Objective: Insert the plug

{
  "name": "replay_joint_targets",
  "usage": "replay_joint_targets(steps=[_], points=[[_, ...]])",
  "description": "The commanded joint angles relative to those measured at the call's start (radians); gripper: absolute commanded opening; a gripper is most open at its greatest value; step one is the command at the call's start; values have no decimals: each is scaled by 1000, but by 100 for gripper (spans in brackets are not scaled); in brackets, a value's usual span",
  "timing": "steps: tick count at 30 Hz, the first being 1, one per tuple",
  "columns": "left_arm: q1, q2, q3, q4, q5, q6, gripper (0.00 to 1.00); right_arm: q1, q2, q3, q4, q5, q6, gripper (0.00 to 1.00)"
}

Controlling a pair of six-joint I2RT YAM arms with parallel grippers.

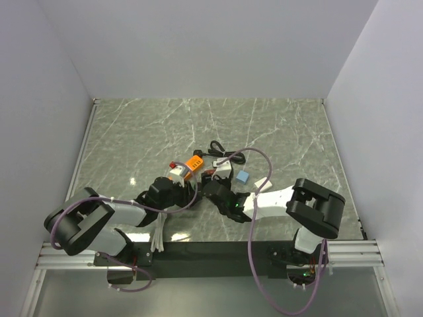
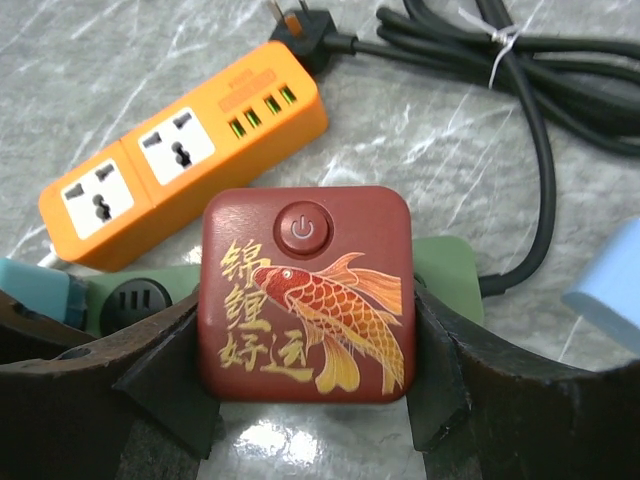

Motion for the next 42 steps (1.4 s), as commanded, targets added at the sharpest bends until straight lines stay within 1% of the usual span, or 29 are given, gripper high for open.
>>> replay_joint_targets(steps=[1, 3, 8, 12, 14, 17, 18, 20, 21, 26, 30, 32, 36, 37, 38, 42], points=[[37, 23, -26, -41, -46, -2, 34, 138, 264, -149, -392, -757, 278, 0], [39, 29, -27, -38, -49, -2, 34, 140, 275, -149, -360, -763, 278, 0], [42, 80, -12, -35, -55, -2, 34, 137, 223, -92, -446, -708, 230, 0], [44, 92, -7, -35, -53, 1, 34, 121, 203, -103, -441, -698, 209, 0], [45, 85, -12, -29, -50, 1, 34, 115, 180, -83, -498, -659, 194, 0], [47, 83, -15, -27, -46, 1, 33, 66, 106, -65, -547, -605, 143, 0], [48, 83, -14, -27, -46, 1, 33, 31, 70, -63, -548, -591, 114, 0], [47, 91, -12, -27, -46, 3, 33, -1, 42, -42, -562, -583, 80, 0], [47, 89, -9, -30, -43, 3, 33, -32, 25, -29, -570, -582, 37, 0], [50, 91, -7, -32, -52, 4, 33, -80, -27, 78, -666, -554, -72, 0], [53, 94, 6, -44, -61, 12, 33, -112, -124, 130, -714, -545, -135, 0], [54, 91, 17, -58, -70, 17, 33, -118, -162, 158, -768, -536, -150, 0], [56, 86, 48, -90, -84, 38, 33, -144, -297, 156, -809, -551, -182, 0], [56, 86, 54, -93, -82, 43, 33, -150, -322, 144, -805, -556, -187, 0], [56, 86, 65, -98, -79, 47, 33, -166, -366, 135, -797, -594, -205, 0], [56, 80, 98, -109, -69, 73, 33, -196, -438, 94, -743, -623, -254, 0]])
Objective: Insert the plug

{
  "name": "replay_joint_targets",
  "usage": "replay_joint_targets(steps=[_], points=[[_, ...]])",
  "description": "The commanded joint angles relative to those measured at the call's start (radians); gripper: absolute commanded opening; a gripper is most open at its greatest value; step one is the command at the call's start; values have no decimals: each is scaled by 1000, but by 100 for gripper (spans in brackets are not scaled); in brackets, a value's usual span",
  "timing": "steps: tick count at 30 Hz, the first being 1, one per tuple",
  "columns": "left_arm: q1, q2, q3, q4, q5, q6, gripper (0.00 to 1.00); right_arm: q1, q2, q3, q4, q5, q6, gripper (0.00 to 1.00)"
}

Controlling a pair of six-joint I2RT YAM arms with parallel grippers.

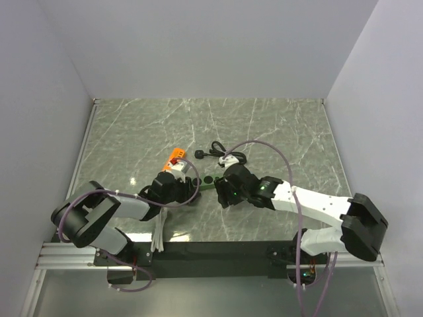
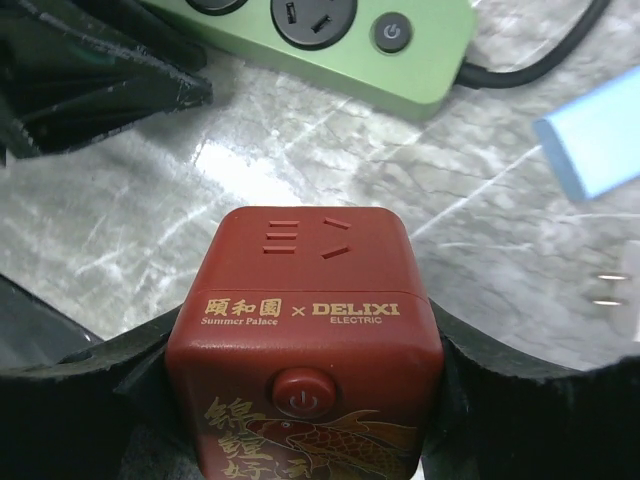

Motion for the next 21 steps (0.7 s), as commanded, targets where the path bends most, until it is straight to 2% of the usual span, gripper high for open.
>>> replay_joint_targets(steps=[1, 3, 6, 7, 8, 10, 11, 13, 14, 15, 17, 18, 21], points=[[15, 1, 39, -49, -56, 53, 34, -22, -74, -22, 21, -51, -89, 0], [15, -39, 38, -17, -37, 71, 34, -29, -118, -32, 88, -70, -161, 0], [15, -120, 56, -18, -9, 105, 35, -68, -175, -51, 166, -222, -275, 0], [17, -145, 58, -9, 14, 113, 35, -81, -187, -51, 206, -344, -322, 0], [15, -169, 52, 3, 38, 121, 36, -83, -209, -45, 222, -401, -418, 0], [15, -249, 36, 55, 126, 136, 37, -107, -218, -16, 259, -516, -478, 0], [15, -277, 15, 77, 152, 137, 39, -127, -210, 1, 265, -666, -521, 0], [17, -349, 3, 97, 231, 141, 40, -155, -183, 58, 262, -783, -548, 0], [17, -373, -10, 106, 256, 144, 41, -164, -136, 85, 236, -910, -605, 0], [17, -422, -20, 121, 276, 141, 41, -167, -106, 118, 145, -945, -647, 0], [17, -465, -45, 138, 347, 141, 43, -166, -24, 210, 87, -1015, -722, 0], [18, -496, -48, 137, 373, 144, 44, -170, 4, 242, -15, -1060, -773, 0], [17, -548, -71, 143, 459, 142, 44, -175, 89, 355, -147, -1153, -935, 0]])
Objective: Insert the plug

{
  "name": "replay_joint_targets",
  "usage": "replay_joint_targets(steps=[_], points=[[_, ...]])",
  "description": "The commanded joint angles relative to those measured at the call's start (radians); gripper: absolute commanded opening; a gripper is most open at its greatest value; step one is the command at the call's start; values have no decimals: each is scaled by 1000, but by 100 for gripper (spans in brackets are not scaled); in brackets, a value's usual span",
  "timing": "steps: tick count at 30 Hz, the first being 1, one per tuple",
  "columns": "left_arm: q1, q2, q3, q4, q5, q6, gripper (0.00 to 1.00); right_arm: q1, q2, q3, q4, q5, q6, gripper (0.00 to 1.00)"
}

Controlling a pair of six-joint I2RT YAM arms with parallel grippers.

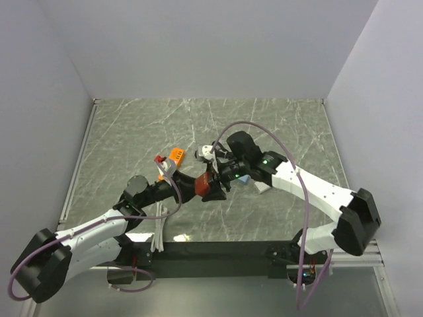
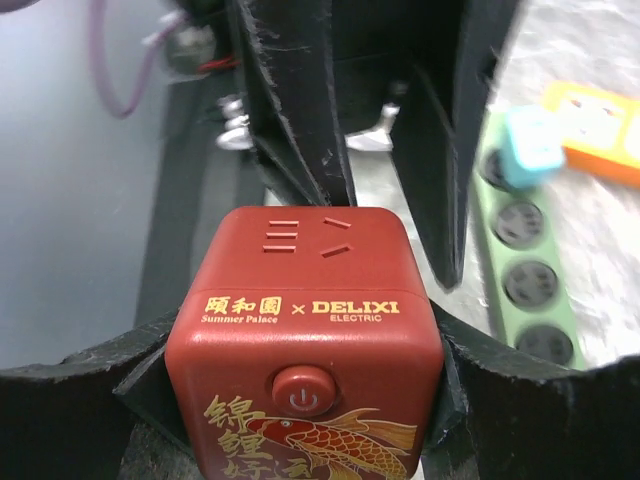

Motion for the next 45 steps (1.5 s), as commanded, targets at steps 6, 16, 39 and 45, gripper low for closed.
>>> replay_joint_targets(steps=[6, 16, 39, 45], points=[[2, -130, -84, 69, 210, 7, 43, -83, 96, 176, -304, -225, -322, 0], [1, -75, -46, 103, 218, 27, 45, -177, 84, 138, -292, -288, -335, 0], [-62, 190, 95, 244, 207, -10, 35, -149, 135, 124, -319, -361, -375, 0], [-65, 233, 109, 273, 241, 4, 9, -148, 122, 126, -391, -389, -441, 0]])
